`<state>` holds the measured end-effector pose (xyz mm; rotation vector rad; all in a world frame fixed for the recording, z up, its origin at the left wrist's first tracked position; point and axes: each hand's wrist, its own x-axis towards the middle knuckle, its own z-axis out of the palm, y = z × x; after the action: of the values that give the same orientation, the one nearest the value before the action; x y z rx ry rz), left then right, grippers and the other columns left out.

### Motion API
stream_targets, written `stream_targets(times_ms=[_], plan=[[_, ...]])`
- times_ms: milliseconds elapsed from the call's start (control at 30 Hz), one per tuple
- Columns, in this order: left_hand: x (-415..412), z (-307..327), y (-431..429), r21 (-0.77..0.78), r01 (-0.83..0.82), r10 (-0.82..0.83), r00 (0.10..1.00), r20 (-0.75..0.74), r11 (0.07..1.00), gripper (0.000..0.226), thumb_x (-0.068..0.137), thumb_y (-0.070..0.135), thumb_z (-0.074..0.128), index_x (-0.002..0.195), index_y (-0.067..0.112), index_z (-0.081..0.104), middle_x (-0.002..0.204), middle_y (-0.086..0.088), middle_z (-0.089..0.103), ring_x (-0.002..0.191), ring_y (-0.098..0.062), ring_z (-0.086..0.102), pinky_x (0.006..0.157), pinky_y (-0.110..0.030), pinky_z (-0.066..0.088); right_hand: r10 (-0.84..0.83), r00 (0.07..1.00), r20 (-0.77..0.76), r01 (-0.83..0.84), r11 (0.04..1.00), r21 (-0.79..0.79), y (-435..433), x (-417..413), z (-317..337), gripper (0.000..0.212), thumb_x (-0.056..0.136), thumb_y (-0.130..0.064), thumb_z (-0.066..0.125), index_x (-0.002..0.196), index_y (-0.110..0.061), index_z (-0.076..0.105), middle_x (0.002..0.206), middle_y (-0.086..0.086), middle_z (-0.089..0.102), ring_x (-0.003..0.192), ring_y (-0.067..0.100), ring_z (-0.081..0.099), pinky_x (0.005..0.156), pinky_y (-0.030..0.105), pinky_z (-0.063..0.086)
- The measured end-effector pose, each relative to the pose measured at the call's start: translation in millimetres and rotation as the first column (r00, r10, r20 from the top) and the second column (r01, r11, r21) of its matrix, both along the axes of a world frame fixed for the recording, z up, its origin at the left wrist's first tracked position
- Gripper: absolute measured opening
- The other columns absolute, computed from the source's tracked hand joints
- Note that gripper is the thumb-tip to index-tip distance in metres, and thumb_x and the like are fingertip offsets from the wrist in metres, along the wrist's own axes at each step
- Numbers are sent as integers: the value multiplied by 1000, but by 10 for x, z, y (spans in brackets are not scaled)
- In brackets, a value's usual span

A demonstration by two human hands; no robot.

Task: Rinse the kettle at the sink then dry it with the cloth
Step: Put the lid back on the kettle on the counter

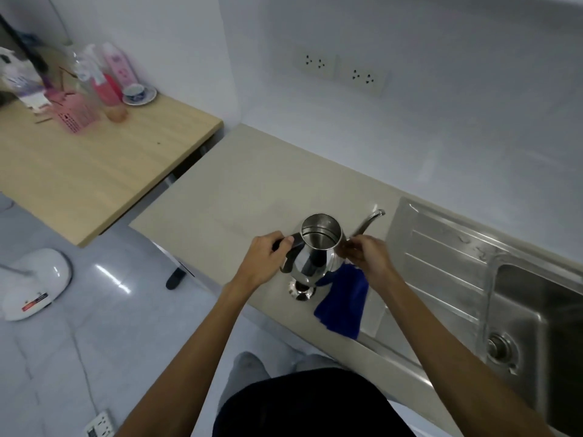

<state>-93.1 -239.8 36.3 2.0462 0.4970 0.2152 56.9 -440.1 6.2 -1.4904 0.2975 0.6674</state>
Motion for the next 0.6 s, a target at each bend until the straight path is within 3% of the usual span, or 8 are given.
stream_targets(times_ms=[100,233,300,400,533,600], plan=[[76,-7,338,-1,-10,10,1000,-15,1000,40,97,36,50,65,13,55,57,4,54,49,-6,43,52,-25,35,9,1000,-20,-9,1000,-7,312,69,10,20,84,-2,55,98,4,68,102,28,73,102,43,70,102,49,54],[172,-60,761,-12,2,-3,1000,-29,1000,37,96,33,51,62,18,54,49,12,54,46,-4,44,48,-19,33,0,999,-39,0,1000,8,726,87,24,17,81,3,52,92,2,64,91,24,67,90,35,65,89,44,53],[219,-101,970,-18,22,-23,999,-41,1000,38,97,30,52,63,14,55,50,16,57,46,-4,45,48,-18,33,-18,999,-46,19,1000,5,904,88,13,15,82,5,51,90,2,64,91,24,64,89,33,62,91,45,53],[288,-153,1286,-48,54,-57,997,-56,997,40,97,31,52,67,6,57,50,12,55,47,-5,43,48,-19,33,-20,999,-44,19,1000,-13,1157,92,-11,13,82,6,52,87,1,63,86,22,60,83,30,60,88,43,51],[398,-225,1651,-63,112,-116,991,-62,992,38,98,27,54,68,5,58,53,9,53,46,-4,42,48,-18,32,-80,995,-58,77,995,-56,1469,95,-70,18,82,9,50,76,-4,62,63,8,60,77,28,59,88,41,53],[446,-255,1816,-65,136,-140,988,-70,989,38,98,28,54,67,8,58,52,11,53,46,-4,43,47,-17,32,-98,994,-55,94,993,-72,1635,92,-100,20,81,11,49,74,-4,60,64,8,60,80,30,60,87,41,53]])
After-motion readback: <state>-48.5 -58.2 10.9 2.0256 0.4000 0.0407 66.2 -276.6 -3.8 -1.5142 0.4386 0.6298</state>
